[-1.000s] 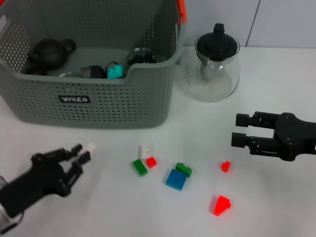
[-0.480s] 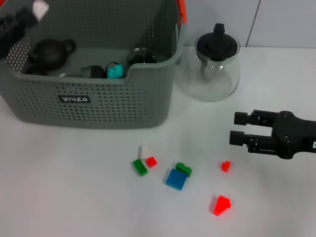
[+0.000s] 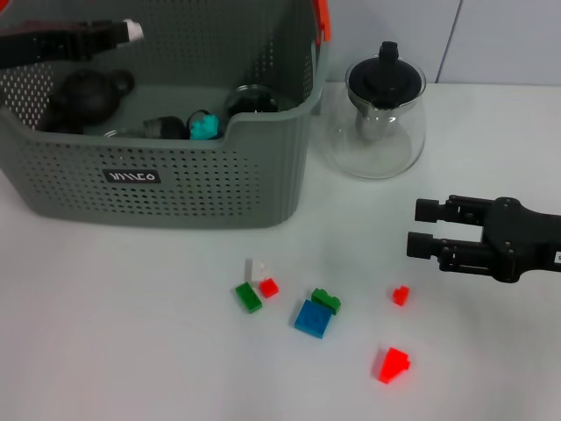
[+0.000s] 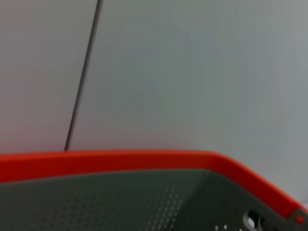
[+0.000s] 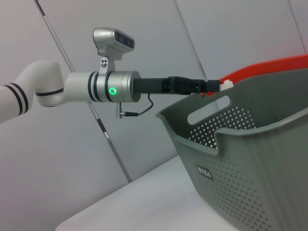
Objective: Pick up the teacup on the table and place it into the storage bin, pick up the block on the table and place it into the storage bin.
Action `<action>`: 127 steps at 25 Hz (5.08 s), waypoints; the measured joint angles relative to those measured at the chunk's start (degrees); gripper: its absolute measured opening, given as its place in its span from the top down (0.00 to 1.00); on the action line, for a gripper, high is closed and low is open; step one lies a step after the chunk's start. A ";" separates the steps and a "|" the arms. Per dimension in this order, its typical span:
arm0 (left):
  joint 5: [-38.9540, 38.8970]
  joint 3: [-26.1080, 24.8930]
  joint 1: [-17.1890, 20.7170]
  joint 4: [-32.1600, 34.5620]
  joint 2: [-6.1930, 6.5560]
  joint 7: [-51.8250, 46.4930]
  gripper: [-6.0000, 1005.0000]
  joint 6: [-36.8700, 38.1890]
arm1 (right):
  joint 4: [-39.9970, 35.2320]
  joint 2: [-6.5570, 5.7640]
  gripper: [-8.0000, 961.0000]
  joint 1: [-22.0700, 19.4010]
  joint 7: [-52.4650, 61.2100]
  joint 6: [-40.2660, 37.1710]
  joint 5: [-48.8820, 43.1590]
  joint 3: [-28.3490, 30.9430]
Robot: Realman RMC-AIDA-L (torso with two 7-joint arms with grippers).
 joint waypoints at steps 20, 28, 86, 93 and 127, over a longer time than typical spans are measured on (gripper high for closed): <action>-14.06 -5.56 21.75 -10.58 -6.92 46.76 0.14 25.88 | 0.00 -0.22 0.24 -0.71 -0.07 0.93 -0.30 0.60; -5.05 -3.91 20.21 -25.51 -7.17 62.32 0.12 17.66 | 0.00 -0.26 0.24 -1.09 -0.02 1.30 -0.34 0.62; -16.95 -19.41 7.49 -16.52 1.47 23.67 0.55 33.21 | 0.00 -0.19 0.24 -1.09 0.10 1.27 -0.14 0.79; -11.28 -7.32 -0.68 -10.63 3.91 4.72 0.53 11.08 | 0.00 -0.10 0.24 -1.09 0.03 1.25 -0.23 0.79; -10.54 -0.48 19.62 -26.36 -7.14 60.22 0.21 17.34 | 0.00 -0.02 0.24 -0.74 0.02 2.20 -0.34 0.77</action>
